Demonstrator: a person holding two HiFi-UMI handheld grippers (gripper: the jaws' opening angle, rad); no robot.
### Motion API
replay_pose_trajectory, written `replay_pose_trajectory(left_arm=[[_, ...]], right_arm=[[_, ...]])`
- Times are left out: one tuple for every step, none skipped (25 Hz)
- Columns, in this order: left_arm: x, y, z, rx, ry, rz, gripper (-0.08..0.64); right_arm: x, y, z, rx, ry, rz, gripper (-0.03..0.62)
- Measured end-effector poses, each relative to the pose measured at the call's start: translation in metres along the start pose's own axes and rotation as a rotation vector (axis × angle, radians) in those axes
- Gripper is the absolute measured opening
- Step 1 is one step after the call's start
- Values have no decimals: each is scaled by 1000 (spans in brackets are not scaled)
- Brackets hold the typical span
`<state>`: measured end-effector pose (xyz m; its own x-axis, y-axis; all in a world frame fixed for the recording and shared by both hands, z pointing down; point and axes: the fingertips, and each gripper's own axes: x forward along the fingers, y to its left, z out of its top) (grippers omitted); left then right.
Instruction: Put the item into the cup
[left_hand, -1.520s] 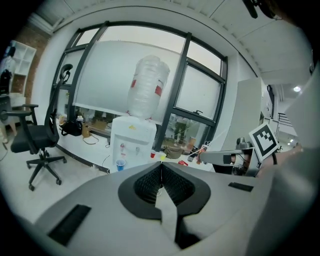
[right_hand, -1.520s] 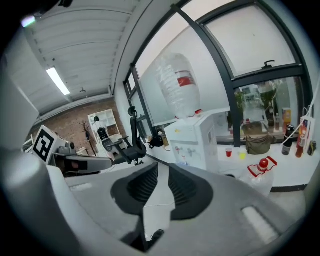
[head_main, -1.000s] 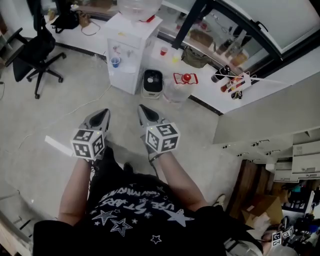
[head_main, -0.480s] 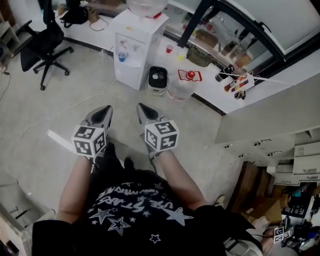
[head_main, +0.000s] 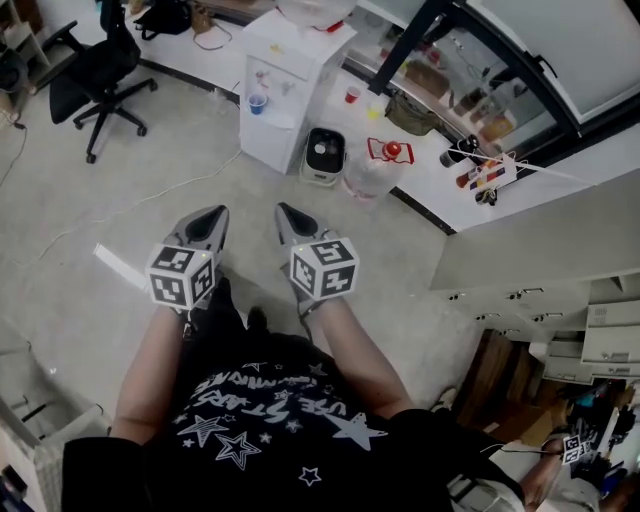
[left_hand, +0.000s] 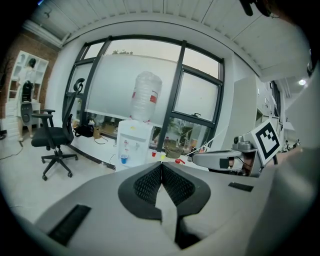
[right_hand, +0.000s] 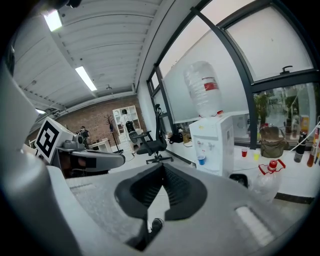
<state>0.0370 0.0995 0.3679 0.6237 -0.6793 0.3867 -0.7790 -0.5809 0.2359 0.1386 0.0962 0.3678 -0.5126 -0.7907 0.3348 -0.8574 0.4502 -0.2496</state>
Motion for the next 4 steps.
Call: replay_pose_trajectory(left_arm=[[0,3,-1,-2,-2,2,6],[1,6,-1,-4,-3,3,6],[1,9,-2,-7,-5,5,6],[1,13,-3,-9,-6,7,6]], right_arm=[[3,1,-1,-2,2,4,0],[6,3,-2,-5,5,7,0],[10,3,-3,-7,7,10,0],[13,4,-4,-10,9,12,0]])
